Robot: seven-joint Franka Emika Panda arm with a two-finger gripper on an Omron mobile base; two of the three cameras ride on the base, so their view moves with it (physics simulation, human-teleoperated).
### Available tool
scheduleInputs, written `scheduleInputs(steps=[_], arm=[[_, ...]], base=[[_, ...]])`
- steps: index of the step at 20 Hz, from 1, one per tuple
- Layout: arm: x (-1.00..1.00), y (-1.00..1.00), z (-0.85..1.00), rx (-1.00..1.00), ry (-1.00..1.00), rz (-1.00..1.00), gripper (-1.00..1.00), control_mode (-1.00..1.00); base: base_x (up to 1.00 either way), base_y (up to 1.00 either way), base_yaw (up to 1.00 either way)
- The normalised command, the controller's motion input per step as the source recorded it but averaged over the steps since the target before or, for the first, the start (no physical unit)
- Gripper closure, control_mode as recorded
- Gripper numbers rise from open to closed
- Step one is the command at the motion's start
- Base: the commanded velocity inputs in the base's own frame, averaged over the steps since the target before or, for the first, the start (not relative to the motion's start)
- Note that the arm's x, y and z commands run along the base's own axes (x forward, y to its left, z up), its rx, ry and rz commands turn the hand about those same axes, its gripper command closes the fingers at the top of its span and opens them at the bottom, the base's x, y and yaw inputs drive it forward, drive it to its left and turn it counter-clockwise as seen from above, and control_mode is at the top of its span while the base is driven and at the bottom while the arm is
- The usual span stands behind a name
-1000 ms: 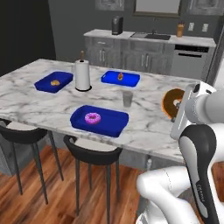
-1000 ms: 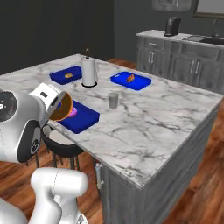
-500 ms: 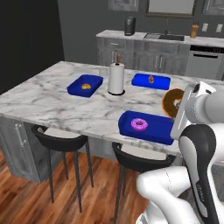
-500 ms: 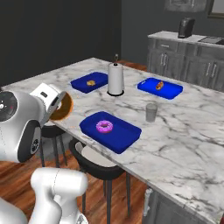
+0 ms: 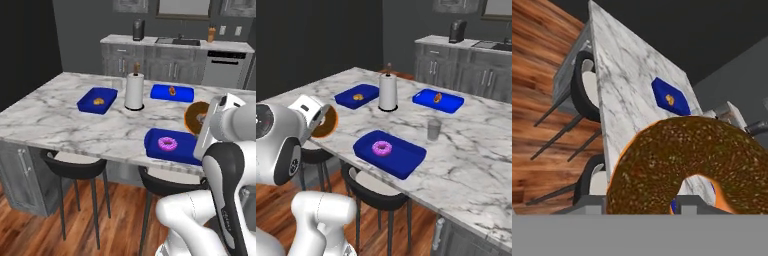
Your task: Take the donuts from the fridge and place them on the empty tray on the dining counter.
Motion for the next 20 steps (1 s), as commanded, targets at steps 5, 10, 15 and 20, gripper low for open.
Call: scheduleInputs(steps=[5,10,15,20], arm=[[0.00,0.00,0.00,0.00,0.00,0.00,1.00,1.00],[0.00,0.00,0.00,0.00,0.00,0.00,1.00,1.00],[0.00,0.00,0.00,0.00,0.00,0.00,1.00,1.00],[0.00,0.00,0.00,0.00,0.00,0.00,1.00,1.00]], base=[[0.14,0.00,-0.28],[0.55,0.00,-0.29],[0.82,0.00,-0.23],[0.70,-0.02,-0.17]])
